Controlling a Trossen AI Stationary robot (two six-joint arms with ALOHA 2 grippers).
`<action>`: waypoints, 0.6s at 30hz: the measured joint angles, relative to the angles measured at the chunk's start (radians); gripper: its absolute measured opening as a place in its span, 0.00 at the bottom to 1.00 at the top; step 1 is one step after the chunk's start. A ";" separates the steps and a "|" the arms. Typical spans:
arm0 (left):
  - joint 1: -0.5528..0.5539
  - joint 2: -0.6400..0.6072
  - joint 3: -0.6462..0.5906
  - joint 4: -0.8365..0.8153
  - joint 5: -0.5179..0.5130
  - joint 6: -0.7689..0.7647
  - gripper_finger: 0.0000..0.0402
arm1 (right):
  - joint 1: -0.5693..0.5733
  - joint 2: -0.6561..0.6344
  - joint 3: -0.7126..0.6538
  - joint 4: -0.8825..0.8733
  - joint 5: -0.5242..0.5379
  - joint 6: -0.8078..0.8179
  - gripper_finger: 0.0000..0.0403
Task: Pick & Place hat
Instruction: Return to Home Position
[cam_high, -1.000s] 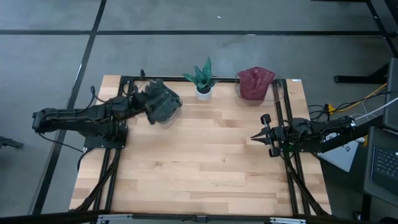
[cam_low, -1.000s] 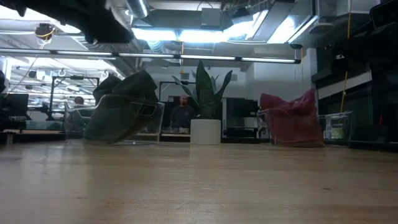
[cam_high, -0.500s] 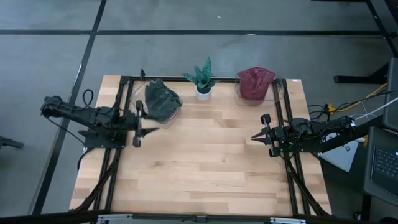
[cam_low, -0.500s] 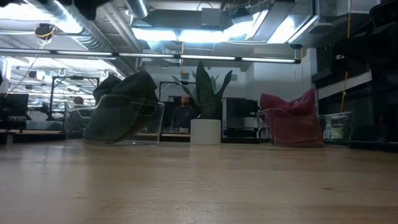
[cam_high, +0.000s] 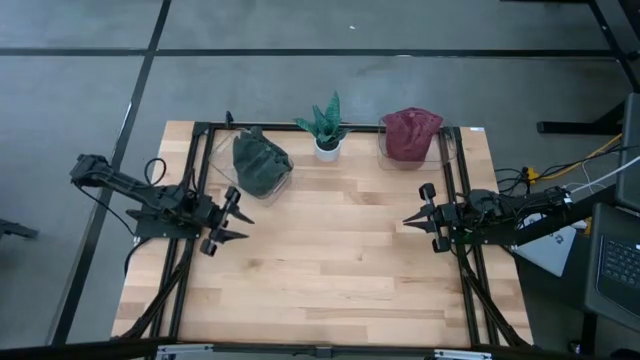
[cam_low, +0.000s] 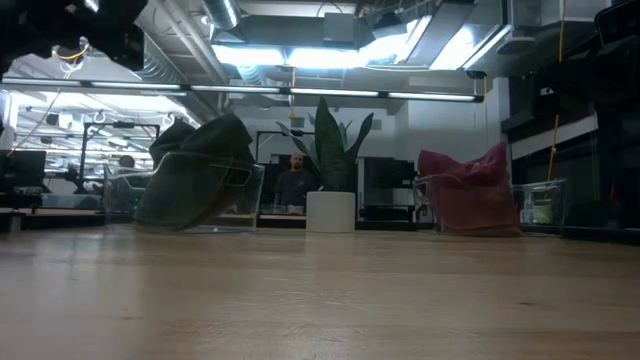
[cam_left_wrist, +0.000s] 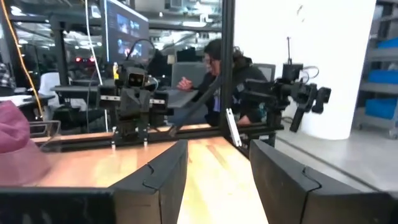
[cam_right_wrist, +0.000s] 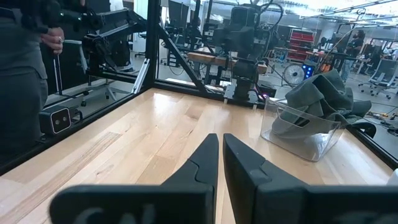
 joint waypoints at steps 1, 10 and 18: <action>0.000 -0.019 -0.012 0.001 0.001 -0.008 0.42 | 0.000 0.000 0.000 0.000 0.000 0.000 0.06; 0.000 -0.228 -0.088 -0.068 -0.062 -0.027 0.41 | 0.000 0.000 0.000 0.000 0.000 0.000 0.06; 0.003 -0.391 -0.088 -0.222 -0.088 0.011 0.42 | 0.000 0.000 0.000 0.000 0.000 0.000 0.06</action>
